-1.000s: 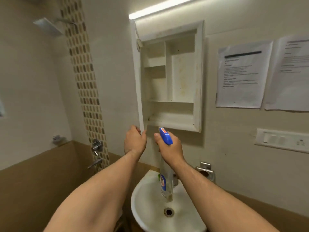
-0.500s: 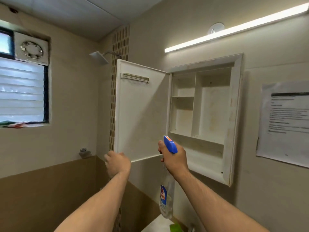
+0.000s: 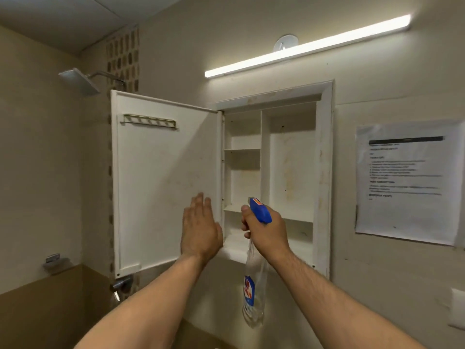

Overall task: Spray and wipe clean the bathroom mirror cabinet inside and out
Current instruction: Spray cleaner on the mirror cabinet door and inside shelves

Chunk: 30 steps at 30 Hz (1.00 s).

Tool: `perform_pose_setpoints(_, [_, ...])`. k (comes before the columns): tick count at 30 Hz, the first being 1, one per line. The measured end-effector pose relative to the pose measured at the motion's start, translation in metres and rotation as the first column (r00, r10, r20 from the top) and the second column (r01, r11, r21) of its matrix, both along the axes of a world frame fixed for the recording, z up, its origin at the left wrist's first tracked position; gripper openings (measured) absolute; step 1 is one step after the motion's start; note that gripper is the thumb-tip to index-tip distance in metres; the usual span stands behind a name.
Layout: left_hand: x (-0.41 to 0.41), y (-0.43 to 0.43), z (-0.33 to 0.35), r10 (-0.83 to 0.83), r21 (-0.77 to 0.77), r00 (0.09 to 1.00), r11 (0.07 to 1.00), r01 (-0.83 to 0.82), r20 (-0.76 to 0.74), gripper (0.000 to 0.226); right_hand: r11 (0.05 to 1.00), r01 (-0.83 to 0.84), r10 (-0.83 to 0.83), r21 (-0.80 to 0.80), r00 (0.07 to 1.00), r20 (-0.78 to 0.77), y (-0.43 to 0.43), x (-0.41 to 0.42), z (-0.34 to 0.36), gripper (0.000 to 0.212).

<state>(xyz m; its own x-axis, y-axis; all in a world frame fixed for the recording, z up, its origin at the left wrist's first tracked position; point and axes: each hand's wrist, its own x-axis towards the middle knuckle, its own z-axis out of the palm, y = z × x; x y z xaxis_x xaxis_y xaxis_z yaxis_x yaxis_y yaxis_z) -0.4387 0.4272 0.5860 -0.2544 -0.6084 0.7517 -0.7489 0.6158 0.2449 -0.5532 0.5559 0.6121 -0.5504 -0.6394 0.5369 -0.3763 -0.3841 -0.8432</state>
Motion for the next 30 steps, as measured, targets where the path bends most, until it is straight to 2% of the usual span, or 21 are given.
perform_pose_setpoints(3, [-0.046,0.020,0.041,-0.383,-0.120,0.921,0.913,0.389,0.072,0.064,0.992,0.125,-0.125,-0.032,0.992,-0.011,0.012,-0.022,0.023,0.029])
perform_pose_setpoints(6, [-0.085,0.051,0.075,-0.559,-0.242,0.808,0.771,0.589,0.185,0.059,0.979,0.198,-0.198,-0.058,0.980,-0.009,0.034,-0.050,0.049,0.028])
perform_pose_setpoints(11, [-0.129,0.079,0.119,-0.507,-0.306,0.841,0.784,0.541,0.189,0.071,0.946,0.280,-0.281,-0.164,0.960,0.015,0.082,-0.104,0.106,0.023])
perform_pose_setpoints(17, [-0.160,0.109,0.167,-0.460,-0.381,0.870,0.783,0.492,0.179,0.072,0.937,0.259,-0.275,-0.234,0.961,-0.038,0.114,-0.148,0.172,0.025])
perform_pose_setpoints(23, [-0.172,0.129,0.204,-0.395,-0.320,0.907,0.849,0.421,0.148,0.079,0.962,0.192,-0.215,-0.197,0.971,-0.104,0.118,-0.175,0.202,0.032])
perform_pose_setpoints(27, [-0.173,0.133,0.213,-0.322,-0.200,0.922,0.910,0.364,0.215,0.086,0.969,0.159,-0.187,-0.188,0.972,-0.143,0.117,-0.186,0.207,0.032])
perform_pose_setpoints(30, [-0.177,0.134,0.209,-0.303,-0.111,0.920,0.935,0.338,0.250,0.088,0.973,0.103,-0.133,-0.205,0.981,-0.140,0.122,-0.192,0.206,0.023])
